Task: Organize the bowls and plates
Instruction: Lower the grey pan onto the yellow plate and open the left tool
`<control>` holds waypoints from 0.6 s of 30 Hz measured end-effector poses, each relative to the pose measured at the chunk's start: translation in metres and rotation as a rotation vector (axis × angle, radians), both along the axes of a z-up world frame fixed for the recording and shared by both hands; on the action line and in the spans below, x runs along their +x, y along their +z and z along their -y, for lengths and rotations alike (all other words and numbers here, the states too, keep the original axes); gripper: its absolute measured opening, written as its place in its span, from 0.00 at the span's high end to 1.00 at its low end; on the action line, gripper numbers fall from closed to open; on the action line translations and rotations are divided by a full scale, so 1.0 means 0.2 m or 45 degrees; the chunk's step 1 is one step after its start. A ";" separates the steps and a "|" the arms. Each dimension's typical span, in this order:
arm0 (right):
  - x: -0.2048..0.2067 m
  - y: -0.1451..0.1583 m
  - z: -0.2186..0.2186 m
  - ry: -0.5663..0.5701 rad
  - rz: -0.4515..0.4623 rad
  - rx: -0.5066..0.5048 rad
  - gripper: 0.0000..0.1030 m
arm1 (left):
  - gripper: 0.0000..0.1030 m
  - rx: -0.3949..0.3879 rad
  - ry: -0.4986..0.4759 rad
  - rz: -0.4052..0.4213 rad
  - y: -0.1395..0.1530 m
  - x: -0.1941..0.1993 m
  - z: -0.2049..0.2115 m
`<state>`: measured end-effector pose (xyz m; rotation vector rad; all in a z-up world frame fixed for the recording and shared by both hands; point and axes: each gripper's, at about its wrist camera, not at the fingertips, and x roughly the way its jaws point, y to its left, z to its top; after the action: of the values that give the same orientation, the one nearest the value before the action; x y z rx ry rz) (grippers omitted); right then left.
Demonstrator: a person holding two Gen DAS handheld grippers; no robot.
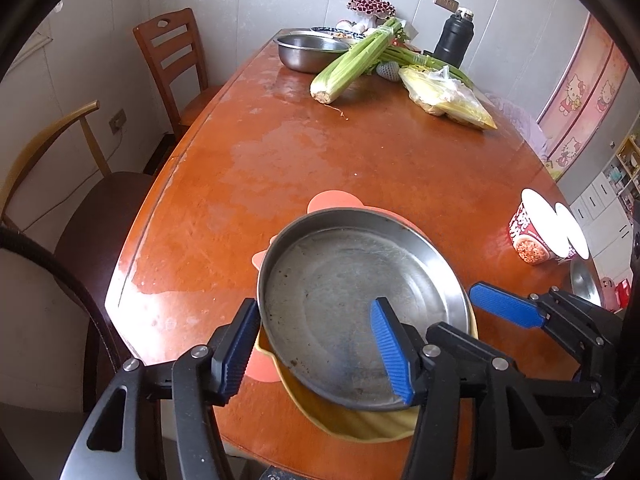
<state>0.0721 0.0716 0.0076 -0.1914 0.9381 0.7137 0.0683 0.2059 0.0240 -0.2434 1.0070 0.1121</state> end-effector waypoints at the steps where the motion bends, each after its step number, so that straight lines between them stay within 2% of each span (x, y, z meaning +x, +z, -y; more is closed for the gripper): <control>1: 0.00 0.00 0.00 0.000 0.001 0.002 0.48 | 0.45 0.000 -0.001 0.005 0.01 -0.01 0.00; 8: -0.02 0.03 0.03 0.007 0.004 0.021 0.48 | 0.43 0.020 0.005 0.023 0.04 -0.05 0.01; 18: -0.02 0.09 0.12 -0.013 0.019 0.080 0.48 | 0.39 0.022 0.103 0.067 0.12 -0.13 -0.05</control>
<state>0.0685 0.0478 0.0261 -0.1364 0.9009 0.7307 0.0432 0.2162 0.0473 -0.2702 0.9438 0.1870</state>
